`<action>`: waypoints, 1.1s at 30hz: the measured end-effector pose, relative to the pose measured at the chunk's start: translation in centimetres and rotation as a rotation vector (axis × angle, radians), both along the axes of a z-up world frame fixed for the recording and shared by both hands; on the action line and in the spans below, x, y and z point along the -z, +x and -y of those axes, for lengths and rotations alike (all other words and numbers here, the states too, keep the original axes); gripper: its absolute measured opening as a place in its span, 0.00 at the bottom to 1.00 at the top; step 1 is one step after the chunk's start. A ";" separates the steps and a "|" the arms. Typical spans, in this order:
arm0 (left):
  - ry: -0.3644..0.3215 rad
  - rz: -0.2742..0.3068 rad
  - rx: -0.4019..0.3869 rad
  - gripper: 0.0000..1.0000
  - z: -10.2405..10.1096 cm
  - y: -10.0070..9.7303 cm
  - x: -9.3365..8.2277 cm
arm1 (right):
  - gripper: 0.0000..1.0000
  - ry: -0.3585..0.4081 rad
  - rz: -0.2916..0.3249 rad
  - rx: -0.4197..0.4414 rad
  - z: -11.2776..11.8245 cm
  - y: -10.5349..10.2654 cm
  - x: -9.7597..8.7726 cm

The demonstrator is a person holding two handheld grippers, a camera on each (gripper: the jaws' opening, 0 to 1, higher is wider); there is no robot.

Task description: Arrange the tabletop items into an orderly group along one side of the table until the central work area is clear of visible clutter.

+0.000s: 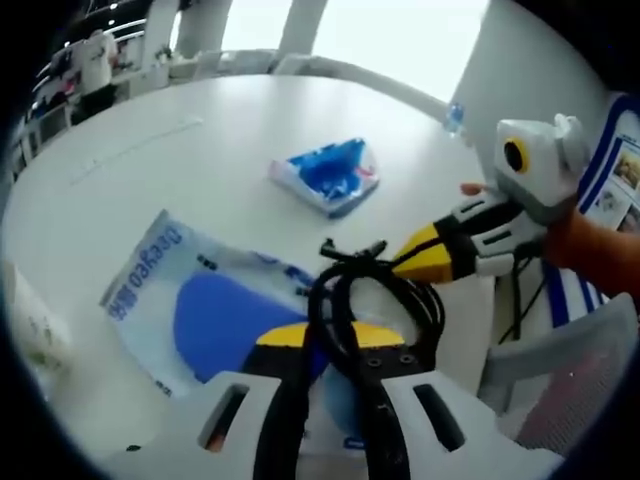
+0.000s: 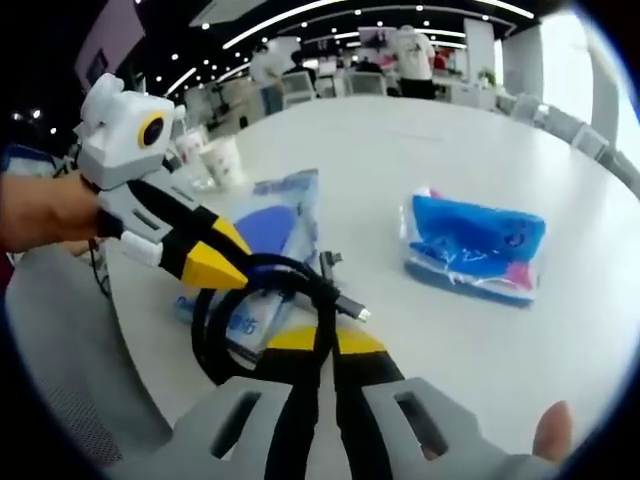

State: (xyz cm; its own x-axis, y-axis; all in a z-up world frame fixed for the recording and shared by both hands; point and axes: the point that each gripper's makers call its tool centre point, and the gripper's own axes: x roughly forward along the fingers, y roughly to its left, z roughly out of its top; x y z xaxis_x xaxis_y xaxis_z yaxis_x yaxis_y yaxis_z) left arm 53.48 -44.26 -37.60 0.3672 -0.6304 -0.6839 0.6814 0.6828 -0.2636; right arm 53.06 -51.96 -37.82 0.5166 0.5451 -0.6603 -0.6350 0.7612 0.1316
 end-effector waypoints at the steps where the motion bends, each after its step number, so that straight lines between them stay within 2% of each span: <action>1: -0.001 -0.003 0.001 0.10 0.0 -0.1 0.0 | 0.03 0.002 0.010 -0.001 0.0 0.1 -0.2; 6: 0.004 0.002 0.003 0.07 0.0 -0.3 -0.1 | 0.02 -0.003 0.033 -0.008 -0.1 -0.1 -1.3; 10: -0.015 0.002 0.000 0.05 0.1 -0.3 -0.8 | 0.02 0.007 0.050 -0.001 0.2 0.0 -2.3; 14: -0.024 0.012 0.016 0.04 0.9 -0.3 -1.6 | 0.02 0.013 0.066 0.015 0.9 0.2 -3.2; 20: -0.024 0.016 0.043 0.03 2.6 -0.3 -1.8 | 0.02 -0.009 0.082 0.032 2.7 0.1 -3.9; 33: 0.014 0.024 0.116 0.03 6.3 0.3 -1.3 | 0.02 -0.061 0.090 0.073 6.0 0.6 -3.8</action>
State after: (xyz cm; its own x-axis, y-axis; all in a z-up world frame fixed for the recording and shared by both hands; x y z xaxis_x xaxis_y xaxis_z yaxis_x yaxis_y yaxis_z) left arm 53.82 -50.60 -36.28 0.3093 -0.6601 -0.6846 0.7619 0.6028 -0.2370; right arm 53.62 -57.96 -34.00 0.6122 0.4644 -0.6400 -0.5852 0.8104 0.0283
